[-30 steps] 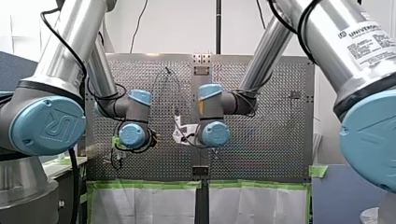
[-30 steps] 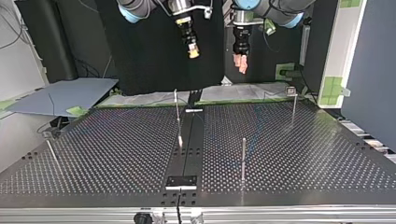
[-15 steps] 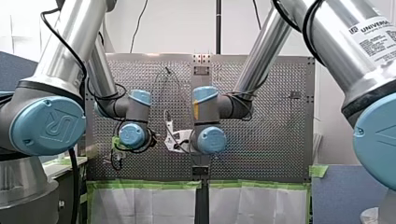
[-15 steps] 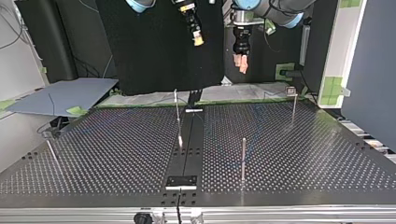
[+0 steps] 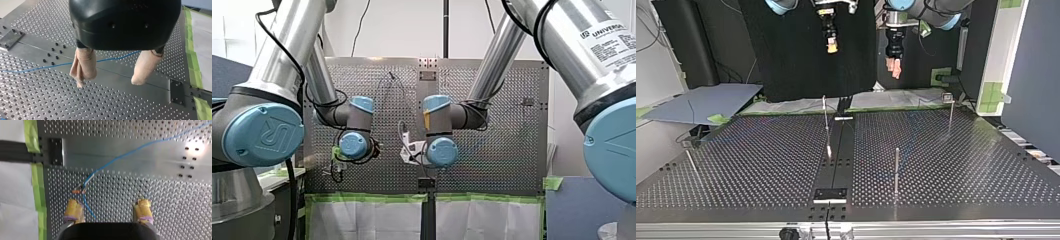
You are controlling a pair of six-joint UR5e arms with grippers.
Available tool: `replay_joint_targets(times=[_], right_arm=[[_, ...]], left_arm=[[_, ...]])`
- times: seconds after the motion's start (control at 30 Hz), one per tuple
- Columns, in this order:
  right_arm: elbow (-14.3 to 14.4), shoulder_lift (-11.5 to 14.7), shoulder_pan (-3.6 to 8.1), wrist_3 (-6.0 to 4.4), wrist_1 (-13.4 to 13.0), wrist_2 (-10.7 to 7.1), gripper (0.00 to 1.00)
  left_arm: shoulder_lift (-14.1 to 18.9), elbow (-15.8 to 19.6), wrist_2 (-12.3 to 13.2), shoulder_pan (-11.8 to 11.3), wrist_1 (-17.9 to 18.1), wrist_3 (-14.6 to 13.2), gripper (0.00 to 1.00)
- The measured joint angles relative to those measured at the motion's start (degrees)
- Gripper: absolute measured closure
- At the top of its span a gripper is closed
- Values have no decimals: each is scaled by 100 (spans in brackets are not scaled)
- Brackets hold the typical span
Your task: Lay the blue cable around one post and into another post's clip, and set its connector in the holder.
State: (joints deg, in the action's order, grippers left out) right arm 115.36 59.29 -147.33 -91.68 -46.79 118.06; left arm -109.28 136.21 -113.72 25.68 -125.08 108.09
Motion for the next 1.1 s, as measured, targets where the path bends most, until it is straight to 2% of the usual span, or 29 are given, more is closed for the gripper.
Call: replay_joint_targets(times=[0.13, 0.73, 1.1], right_arm=[[1, 0, 18, 36, 49, 113, 1], [1, 0, 84, 308, 232, 104, 1], [1, 1, 95, 333, 222, 104, 1]], left_arm=[[1, 0, -2, 1, -4, 2, 2], [0, 0, 6, -19, 20, 59, 2], [0, 0, 12, -25, 44, 63, 2]])
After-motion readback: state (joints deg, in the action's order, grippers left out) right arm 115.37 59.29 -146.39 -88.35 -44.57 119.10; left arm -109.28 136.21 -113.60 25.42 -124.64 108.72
